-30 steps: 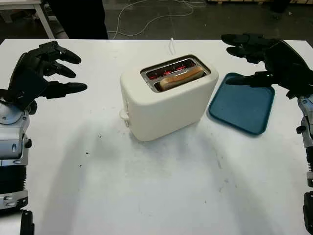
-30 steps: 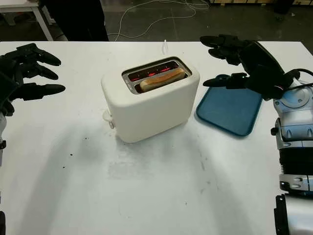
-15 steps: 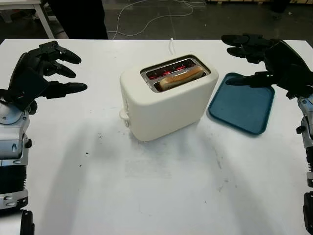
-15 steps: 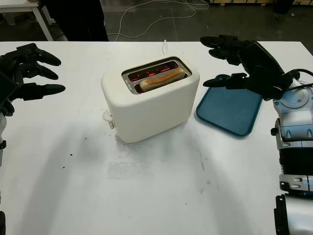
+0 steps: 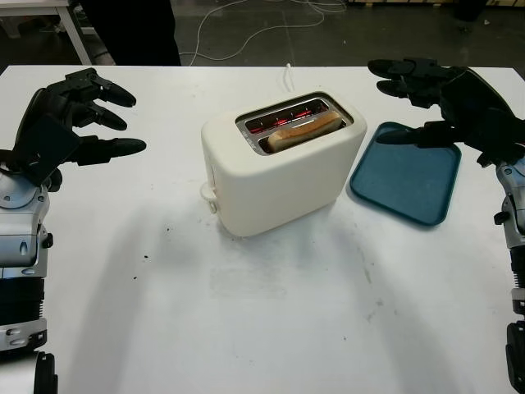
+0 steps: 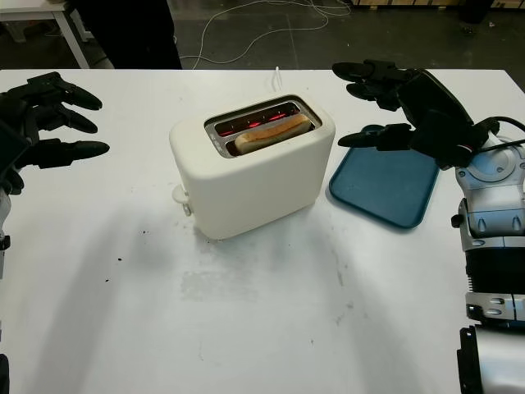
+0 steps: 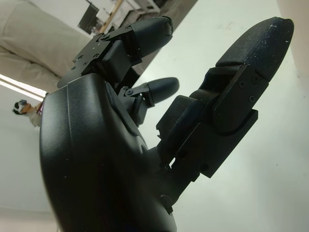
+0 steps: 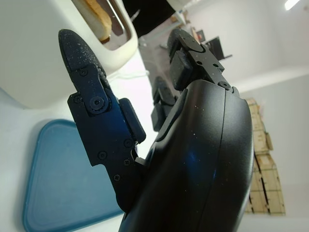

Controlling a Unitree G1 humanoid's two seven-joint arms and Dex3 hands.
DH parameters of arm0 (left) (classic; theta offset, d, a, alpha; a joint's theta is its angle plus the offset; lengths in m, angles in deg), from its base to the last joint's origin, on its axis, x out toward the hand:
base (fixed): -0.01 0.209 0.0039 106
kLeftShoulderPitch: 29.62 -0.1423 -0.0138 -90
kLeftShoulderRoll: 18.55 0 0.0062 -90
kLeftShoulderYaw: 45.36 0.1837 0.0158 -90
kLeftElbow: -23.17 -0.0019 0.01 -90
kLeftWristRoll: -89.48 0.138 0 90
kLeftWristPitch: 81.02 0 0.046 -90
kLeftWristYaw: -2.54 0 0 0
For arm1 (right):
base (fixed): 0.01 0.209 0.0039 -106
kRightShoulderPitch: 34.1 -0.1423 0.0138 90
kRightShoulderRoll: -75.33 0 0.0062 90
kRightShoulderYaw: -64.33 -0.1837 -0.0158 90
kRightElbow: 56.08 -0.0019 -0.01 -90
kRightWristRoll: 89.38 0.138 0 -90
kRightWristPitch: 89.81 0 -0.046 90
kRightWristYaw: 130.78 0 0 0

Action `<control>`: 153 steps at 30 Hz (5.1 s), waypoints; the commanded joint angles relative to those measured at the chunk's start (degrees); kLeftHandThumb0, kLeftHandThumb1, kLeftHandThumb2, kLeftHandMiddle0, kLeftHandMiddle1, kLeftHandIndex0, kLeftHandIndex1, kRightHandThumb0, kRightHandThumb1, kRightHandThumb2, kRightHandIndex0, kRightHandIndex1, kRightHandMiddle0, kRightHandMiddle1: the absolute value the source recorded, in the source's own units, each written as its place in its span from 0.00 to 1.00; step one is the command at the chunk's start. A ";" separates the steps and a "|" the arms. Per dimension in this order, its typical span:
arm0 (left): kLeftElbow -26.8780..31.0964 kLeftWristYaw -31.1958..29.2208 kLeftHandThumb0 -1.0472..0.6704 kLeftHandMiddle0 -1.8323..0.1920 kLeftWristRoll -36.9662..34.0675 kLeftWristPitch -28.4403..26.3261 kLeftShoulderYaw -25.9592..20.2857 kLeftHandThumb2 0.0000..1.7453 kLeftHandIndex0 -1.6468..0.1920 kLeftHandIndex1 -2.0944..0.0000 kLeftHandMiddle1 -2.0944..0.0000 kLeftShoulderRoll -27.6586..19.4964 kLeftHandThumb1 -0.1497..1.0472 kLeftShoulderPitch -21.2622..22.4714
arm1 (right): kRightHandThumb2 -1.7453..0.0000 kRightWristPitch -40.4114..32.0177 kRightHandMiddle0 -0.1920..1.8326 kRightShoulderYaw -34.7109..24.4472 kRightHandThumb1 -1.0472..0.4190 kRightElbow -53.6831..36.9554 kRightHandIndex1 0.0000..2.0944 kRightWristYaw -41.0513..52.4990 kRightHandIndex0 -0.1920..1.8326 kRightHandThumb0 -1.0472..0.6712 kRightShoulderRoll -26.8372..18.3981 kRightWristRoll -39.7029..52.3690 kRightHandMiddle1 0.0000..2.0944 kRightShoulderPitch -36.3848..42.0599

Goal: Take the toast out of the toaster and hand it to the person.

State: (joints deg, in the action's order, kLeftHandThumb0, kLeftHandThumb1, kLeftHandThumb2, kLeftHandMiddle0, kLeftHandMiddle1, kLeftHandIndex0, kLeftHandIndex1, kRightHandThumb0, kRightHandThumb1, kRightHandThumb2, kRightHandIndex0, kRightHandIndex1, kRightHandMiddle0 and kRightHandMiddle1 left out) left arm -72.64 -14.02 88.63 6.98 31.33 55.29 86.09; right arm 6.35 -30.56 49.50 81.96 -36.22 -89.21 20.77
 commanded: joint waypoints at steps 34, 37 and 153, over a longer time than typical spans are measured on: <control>0.31 0.27 0.00 0.67 0.04 -0.26 -0.16 0.00 0.61 0.47 0.40 -0.34 0.60 -0.20 | 1.00 2.25 0.29 -0.33 0.21 1.48 0.11 0.97 0.23 0.25 0.40 0.91 0.00 -0.30; 0.43 0.25 0.00 0.66 -0.08 -0.42 -0.21 0.00 0.61 0.47 0.40 -0.25 0.60 -0.20 | 1.00 2.73 0.29 -0.26 0.21 1.72 0.12 0.66 0.23 0.25 0.33 0.50 0.00 -0.31; 0.57 0.35 0.00 0.67 -0.39 -0.48 0.01 0.00 0.61 0.47 0.39 -0.47 0.60 -0.09 | 1.00 2.66 0.30 -0.17 0.21 1.48 0.26 0.87 0.16 0.25 0.29 0.84 0.00 -0.43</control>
State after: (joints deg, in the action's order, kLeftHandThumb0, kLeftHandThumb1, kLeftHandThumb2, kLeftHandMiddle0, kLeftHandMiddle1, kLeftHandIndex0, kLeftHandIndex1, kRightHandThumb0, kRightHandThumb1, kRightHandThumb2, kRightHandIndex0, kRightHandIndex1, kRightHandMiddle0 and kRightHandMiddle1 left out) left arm -72.49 -13.82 87.99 6.43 31.31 55.24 86.10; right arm 7.57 -30.57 50.62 82.76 -35.84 -88.67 20.73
